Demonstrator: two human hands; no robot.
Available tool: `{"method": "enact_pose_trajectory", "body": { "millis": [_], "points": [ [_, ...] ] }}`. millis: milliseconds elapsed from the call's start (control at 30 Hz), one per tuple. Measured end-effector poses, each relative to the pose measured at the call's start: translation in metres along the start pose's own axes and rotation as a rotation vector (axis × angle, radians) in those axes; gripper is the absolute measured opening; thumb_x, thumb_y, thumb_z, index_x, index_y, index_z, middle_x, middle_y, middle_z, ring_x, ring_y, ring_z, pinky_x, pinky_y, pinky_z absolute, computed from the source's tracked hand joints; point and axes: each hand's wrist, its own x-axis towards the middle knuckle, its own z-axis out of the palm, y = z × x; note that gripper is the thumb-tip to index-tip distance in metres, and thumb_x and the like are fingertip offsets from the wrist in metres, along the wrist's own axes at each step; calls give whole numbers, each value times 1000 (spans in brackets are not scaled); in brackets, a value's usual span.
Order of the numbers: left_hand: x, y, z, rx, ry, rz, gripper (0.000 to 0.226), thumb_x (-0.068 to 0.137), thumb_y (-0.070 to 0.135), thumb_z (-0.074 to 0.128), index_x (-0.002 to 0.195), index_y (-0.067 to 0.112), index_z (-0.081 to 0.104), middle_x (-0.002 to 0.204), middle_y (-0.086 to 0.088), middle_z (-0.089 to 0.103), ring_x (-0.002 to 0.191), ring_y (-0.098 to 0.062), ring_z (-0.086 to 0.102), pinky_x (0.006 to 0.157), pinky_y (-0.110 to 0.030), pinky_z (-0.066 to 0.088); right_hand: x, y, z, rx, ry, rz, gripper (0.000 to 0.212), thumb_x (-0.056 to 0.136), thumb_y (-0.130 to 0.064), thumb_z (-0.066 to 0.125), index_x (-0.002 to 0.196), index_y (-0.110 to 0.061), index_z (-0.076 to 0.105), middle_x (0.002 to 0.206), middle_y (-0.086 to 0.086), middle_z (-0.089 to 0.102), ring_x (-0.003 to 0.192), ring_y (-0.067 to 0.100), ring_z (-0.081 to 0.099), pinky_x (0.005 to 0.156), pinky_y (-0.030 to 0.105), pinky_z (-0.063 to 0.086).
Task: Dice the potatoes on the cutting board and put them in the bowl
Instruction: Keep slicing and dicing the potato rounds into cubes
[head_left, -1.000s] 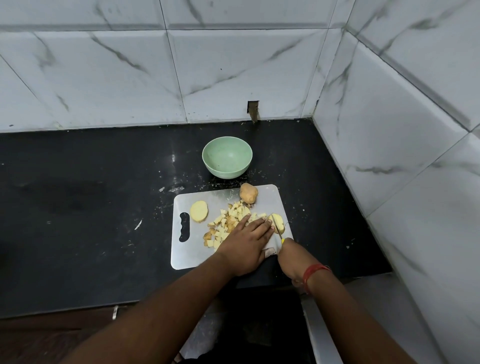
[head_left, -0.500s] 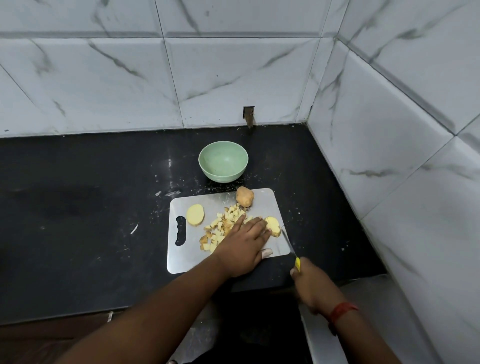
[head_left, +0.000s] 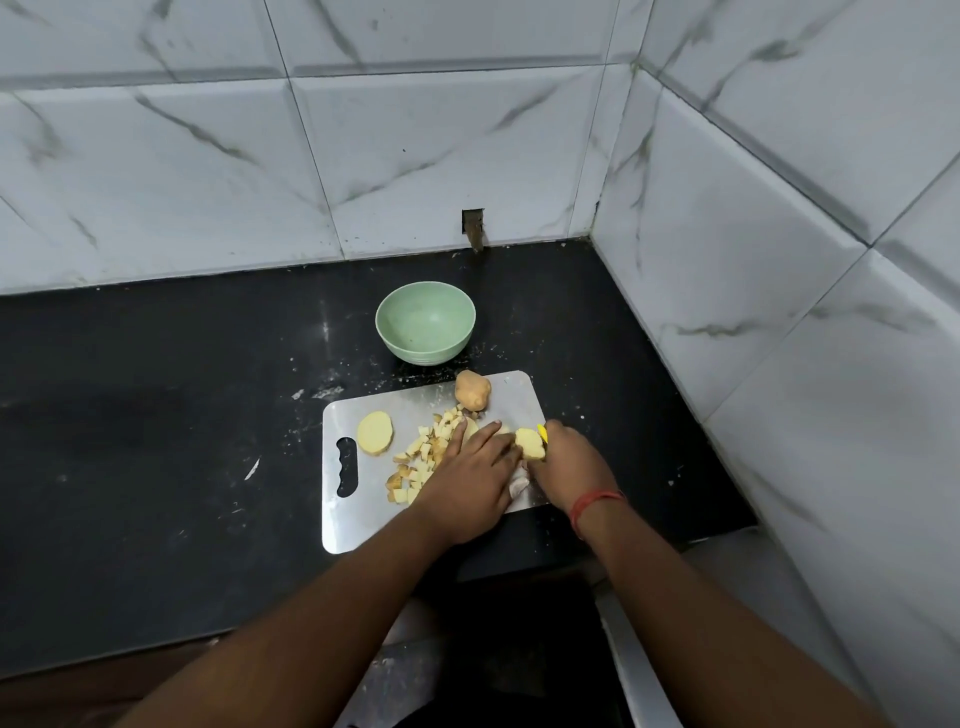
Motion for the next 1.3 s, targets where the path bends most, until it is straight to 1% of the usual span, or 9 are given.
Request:
{"method": "enact_pose_trajectory", "body": {
  "millis": [200, 333, 433, 533, 700, 867, 1133, 1233, 1300],
  "points": [
    [-5, -1, 2, -7, 43, 45, 67, 102, 54, 19, 143, 16, 55, 149, -8, 46, 149, -26, 26, 126, -53, -1, 12, 14, -8, -69, -25, -100, 33, 89, -21, 63, 121, -22, 57, 115, 5, 53, 103, 27, 58, 85, 34, 49],
    [-6, 1, 3, -11, 89, 56, 59, 104, 51, 27, 141, 14, 56, 147, -14, 44, 146, -27, 31, 127, -49, 2, 20, 17, -13, -70, -66, -161, 24, 89, -15, 61, 110, -27, 58, 102, 0, 49, 93, 22, 57, 79, 32, 48],
    [-4, 3, 4, 11, 68, 58, 65, 103, 53, 24, 146, 12, 50, 149, -15, 42, 146, -28, 30, 126, -45, 1, 23, 18, -12, -45, -67, -185, 18, 88, -12, 61, 100, -25, 60, 97, -2, 48, 90, 22, 57, 77, 32, 47],
    [-2, 4, 5, 24, 45, 67, 69, 102, 55, 21, 149, 11, 46, 149, -15, 42, 145, -28, 32, 126, -45, 3, 25, 19, -10, 7, -58, -165, 20, 88, -10, 62, 103, -24, 63, 101, -1, 50, 91, 20, 57, 82, 33, 49],
    [-1, 1, 7, 52, 68, 122, 65, 105, 52, 25, 149, 9, 48, 147, -16, 44, 141, -30, 39, 127, -45, 11, 25, 21, -6, 145, -25, -90, 27, 85, -6, 64, 107, -21, 65, 104, 0, 55, 93, 20, 58, 86, 31, 48],
    [-1, 4, 8, 6, 27, 113, 71, 104, 54, 21, 152, 6, 42, 155, -17, 38, 145, -34, 34, 127, -44, 16, 25, 19, -3, 223, -7, -6, 26, 86, -6, 63, 108, -18, 66, 106, 3, 62, 97, 20, 60, 88, 33, 50],
    [-1, 3, 7, 82, 35, 120, 69, 105, 52, 20, 154, 9, 40, 162, -16, 31, 149, -32, 28, 124, -43, 2, 25, 16, -3, 198, -6, -7, 27, 88, -5, 59, 109, -18, 68, 109, 3, 62, 98, 20, 60, 89, 33, 51],
    [-1, 3, 7, 82, 4, 128, 67, 106, 51, 21, 157, 9, 34, 167, -14, 23, 154, -30, 19, 125, -42, -2, 24, 14, -5, 243, -11, 15, 27, 89, -5, 58, 110, -18, 69, 108, 2, 63, 98, 19, 61, 89, 32, 50],
    [0, 3, 7, 86, -3, 134, 67, 107, 51, 22, 157, 8, 34, 166, -14, 24, 154, -29, 20, 125, -41, -3, 20, 12, -7, 287, 10, 63, 23, 93, -10, 55, 111, -17, 67, 108, 3, 63, 96, 20, 61, 87, 32, 50]
  ]
}}
